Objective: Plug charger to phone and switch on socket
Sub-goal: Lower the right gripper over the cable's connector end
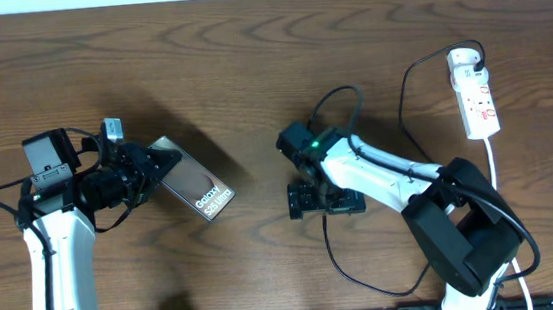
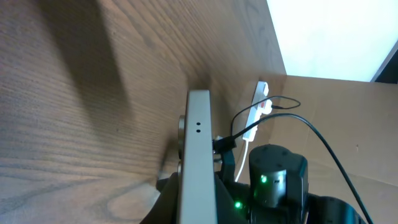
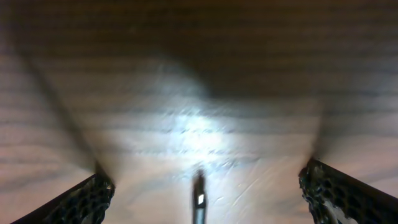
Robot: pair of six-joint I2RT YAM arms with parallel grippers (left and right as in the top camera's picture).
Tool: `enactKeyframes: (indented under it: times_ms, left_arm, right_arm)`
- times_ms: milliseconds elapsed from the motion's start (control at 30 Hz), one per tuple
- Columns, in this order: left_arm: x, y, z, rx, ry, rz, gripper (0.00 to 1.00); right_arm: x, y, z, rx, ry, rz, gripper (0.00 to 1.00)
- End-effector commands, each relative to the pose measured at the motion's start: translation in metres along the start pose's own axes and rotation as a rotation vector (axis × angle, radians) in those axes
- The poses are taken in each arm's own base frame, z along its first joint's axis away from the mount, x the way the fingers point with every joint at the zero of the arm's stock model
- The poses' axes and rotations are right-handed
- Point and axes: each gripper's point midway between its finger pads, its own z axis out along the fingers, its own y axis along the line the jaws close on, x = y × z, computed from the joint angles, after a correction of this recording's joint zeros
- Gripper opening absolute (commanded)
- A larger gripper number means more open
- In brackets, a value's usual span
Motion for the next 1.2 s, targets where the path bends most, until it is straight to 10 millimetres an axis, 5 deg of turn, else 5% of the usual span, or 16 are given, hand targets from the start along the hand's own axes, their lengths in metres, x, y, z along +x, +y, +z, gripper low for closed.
enactKeyframes:
  times_ms: [0,267,1167]
  left_arm:
    - [0.002,-0.005,0.000,0.017,0.007,0.022,0.07]
    - [0.003,-0.004,0.000,0.016,0.010,0.018,0.07]
    - [0.004,0.001,0.000,-0.010,0.010,0.020,0.07]
  right_arm:
    - [0.014,-0.006,0.015,0.057,0.029,0.018,0.98]
    - [0.024,-0.006,0.015,0.078,0.047,0.041,0.70]
    - [0.042,-0.002,0.024,0.067,0.092,0.081,0.43]
